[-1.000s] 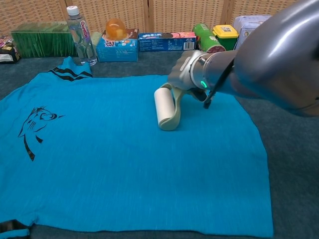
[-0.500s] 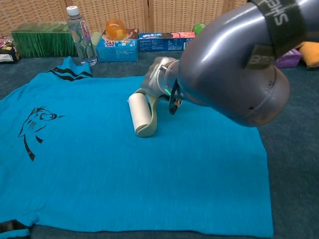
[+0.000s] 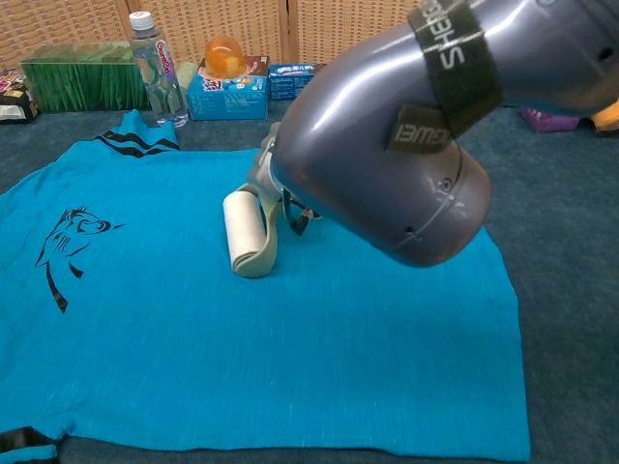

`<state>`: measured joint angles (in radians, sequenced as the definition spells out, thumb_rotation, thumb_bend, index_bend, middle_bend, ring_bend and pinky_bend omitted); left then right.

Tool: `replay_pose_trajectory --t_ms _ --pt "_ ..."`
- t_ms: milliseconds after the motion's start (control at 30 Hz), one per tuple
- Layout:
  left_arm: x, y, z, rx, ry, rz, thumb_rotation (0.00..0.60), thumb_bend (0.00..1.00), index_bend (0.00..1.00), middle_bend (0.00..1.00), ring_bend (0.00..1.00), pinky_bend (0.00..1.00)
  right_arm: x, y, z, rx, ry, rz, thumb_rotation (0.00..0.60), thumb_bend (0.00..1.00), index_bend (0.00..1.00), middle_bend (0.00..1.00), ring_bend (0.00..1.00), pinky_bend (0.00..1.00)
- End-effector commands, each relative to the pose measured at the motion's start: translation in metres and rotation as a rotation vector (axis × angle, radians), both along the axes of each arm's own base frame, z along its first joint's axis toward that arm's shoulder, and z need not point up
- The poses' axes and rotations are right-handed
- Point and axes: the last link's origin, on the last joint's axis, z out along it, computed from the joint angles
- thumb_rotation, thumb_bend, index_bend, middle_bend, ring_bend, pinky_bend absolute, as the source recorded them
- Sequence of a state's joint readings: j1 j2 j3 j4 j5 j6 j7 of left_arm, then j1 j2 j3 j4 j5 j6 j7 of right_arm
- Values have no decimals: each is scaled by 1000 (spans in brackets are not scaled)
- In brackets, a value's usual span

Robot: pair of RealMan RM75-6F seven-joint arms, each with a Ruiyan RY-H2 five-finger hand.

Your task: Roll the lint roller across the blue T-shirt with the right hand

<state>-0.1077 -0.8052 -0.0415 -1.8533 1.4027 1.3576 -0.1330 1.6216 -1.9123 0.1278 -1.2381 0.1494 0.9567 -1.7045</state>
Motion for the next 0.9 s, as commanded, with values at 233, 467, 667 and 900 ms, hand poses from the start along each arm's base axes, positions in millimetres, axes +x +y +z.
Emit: replay_pose_trajectory --t_ms 233,467,667,900 --pt "2 0 -3 -10 11 -3 600 114 0 0 0 80 -23 -19 27 -69 62 -23 600 1000 581 760 867 1000" --pt "3 0 -6 -14 22 -5 600 114 0 0 0 79 -48 -31 52 -111 115 -22 600 1000 582 760 867 1000" --pt "4 -1 -8 -18 28 -6 600 115 0 0 0 80 -73 -39 70 -143 183 -6 600 1000 583 761 866 1000" --pt "5 -1 -9 -19 33 -4 600 114 0 0 0 79 -98 -48 88 -169 241 -1 600 1000 585 761 866 1000"
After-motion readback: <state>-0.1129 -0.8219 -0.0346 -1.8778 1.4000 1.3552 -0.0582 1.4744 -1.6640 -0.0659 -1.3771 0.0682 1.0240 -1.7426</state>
